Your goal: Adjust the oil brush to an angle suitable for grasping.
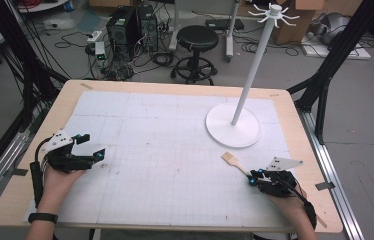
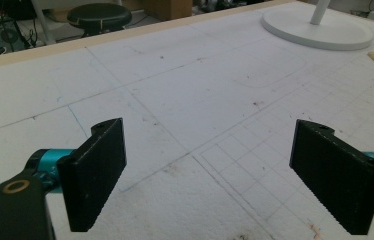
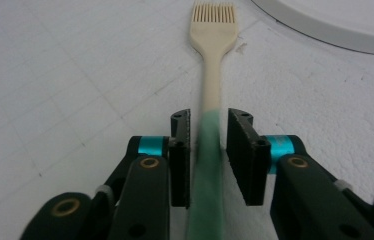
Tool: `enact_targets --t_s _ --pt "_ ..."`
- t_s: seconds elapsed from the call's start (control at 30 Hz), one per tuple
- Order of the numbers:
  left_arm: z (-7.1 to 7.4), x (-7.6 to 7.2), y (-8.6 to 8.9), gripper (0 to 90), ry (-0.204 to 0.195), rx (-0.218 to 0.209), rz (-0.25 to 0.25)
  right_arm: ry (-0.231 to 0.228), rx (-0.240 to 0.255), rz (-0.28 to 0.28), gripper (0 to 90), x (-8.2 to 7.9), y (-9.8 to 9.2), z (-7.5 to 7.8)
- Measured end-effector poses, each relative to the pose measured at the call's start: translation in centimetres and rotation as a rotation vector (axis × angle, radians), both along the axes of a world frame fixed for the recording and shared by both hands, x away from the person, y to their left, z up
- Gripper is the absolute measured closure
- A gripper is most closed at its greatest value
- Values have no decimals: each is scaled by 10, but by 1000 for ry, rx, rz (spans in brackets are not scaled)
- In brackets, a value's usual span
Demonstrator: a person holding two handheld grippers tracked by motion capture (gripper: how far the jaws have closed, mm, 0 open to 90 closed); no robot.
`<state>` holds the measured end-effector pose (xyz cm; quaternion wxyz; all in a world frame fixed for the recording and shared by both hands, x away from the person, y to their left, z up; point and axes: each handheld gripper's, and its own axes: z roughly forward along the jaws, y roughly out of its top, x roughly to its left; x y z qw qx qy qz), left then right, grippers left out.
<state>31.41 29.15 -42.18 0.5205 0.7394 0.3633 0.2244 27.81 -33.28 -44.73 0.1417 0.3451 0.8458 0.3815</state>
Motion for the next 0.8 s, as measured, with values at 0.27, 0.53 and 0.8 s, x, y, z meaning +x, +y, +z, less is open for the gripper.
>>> enact_targets --t_s 0.27,0.53,0.8 --pt "0 0 -1 156 0 2 1 20 22 -12 811 1 0 0" --pt "1 0 0 156 -3 -5 3 -6 87 1 814 3 -5 3" --pt "4 -1 1 156 -18 -24 -4 -17 138 87 814 22 1 19"
